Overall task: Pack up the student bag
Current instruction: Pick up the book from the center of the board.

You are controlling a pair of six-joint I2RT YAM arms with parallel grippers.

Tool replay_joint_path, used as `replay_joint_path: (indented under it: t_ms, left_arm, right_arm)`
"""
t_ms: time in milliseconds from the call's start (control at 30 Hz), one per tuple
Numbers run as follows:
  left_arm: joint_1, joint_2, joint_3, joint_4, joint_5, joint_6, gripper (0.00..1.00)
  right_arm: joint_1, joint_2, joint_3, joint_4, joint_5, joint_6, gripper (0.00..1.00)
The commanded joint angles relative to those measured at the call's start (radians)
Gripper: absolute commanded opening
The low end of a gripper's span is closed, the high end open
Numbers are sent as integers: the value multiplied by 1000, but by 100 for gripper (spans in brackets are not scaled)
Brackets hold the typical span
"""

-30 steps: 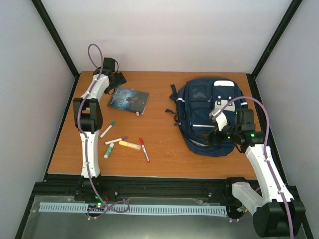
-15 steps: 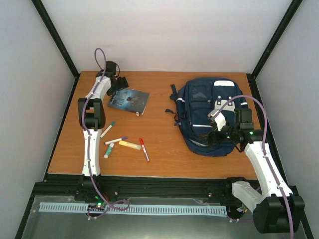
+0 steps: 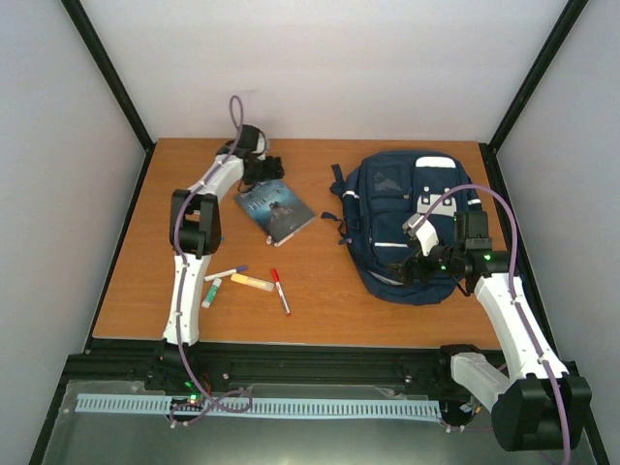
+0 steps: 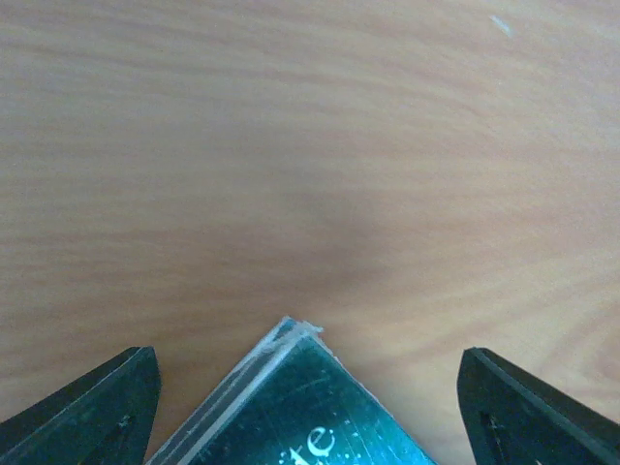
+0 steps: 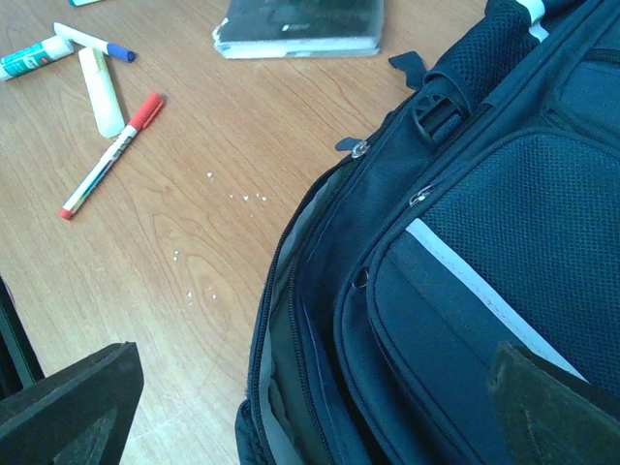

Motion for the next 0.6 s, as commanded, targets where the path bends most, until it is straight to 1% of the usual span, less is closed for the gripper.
replay_joint_path:
  t_ms: [0, 133, 267, 333, 433, 567]
  left_arm:
    - [-100, -42, -117, -25, 75, 34, 86]
    - [-140, -116, -286, 59, 80, 12, 85]
    - [-182, -185, -410, 119, 81, -12, 84]
    - [-206, -217, -459, 138, 65, -25, 83]
    - [-234, -263, -528, 191, 76, -44, 83]
    - [-265, -309, -552, 201, 89, -55, 83]
  right_arm:
    - [-6, 4, 9, -5, -28, -19, 100]
    - [-6, 3, 9, -8, -31, -23, 99]
    - [-5, 0, 8, -10, -33, -25, 100]
    - [-6, -2, 9, -10, -33, -25, 100]
    - [-5, -4, 7, -8, -31, -24, 100]
    - [-6, -4, 7, -8, -29, -23, 99]
